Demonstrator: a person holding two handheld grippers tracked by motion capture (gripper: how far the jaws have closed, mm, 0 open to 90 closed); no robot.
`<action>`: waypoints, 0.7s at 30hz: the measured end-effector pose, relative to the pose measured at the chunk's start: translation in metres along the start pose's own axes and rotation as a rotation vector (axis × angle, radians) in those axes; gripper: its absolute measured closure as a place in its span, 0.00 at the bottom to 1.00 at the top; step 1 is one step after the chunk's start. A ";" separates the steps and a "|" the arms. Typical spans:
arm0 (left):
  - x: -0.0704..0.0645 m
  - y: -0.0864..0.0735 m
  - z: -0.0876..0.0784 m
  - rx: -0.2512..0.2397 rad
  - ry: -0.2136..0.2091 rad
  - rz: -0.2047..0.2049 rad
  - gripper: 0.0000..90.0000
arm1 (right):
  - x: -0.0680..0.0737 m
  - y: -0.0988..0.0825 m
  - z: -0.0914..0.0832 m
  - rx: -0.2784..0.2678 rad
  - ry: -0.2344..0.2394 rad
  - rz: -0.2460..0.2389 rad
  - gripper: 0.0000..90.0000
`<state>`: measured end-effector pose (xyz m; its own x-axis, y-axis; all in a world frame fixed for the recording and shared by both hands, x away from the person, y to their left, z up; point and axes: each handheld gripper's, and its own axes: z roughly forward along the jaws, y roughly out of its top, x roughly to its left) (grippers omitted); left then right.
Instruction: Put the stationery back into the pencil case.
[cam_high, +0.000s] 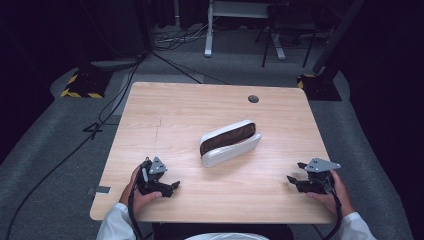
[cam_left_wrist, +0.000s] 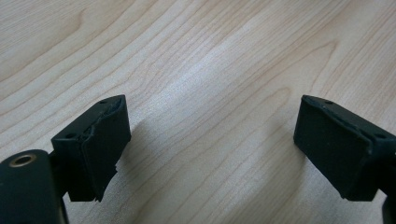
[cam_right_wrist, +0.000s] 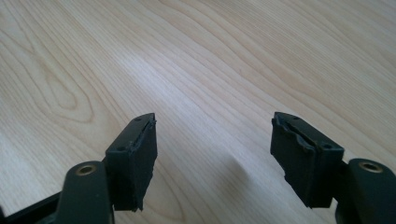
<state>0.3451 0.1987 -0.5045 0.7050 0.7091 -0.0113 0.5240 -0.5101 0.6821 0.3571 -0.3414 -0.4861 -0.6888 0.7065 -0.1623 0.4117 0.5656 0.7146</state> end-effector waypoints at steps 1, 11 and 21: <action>0.000 0.000 0.000 0.001 0.000 -0.001 0.13 | -0.002 -0.004 -0.002 -0.006 0.002 0.018 0.36; -0.001 -0.001 -0.001 -0.003 0.005 -0.009 0.13 | -0.015 -0.035 -0.015 -0.006 0.014 0.082 0.34; -0.001 -0.001 -0.001 -0.002 0.009 -0.010 0.13 | -0.026 -0.054 -0.025 -0.027 0.039 0.183 0.30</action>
<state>0.3429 0.1988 -0.5048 0.6957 0.7182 -0.0115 0.5296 -0.5021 0.6837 0.3379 -0.4006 -0.5035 -0.6266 0.7793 -0.0019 0.5165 0.4171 0.7479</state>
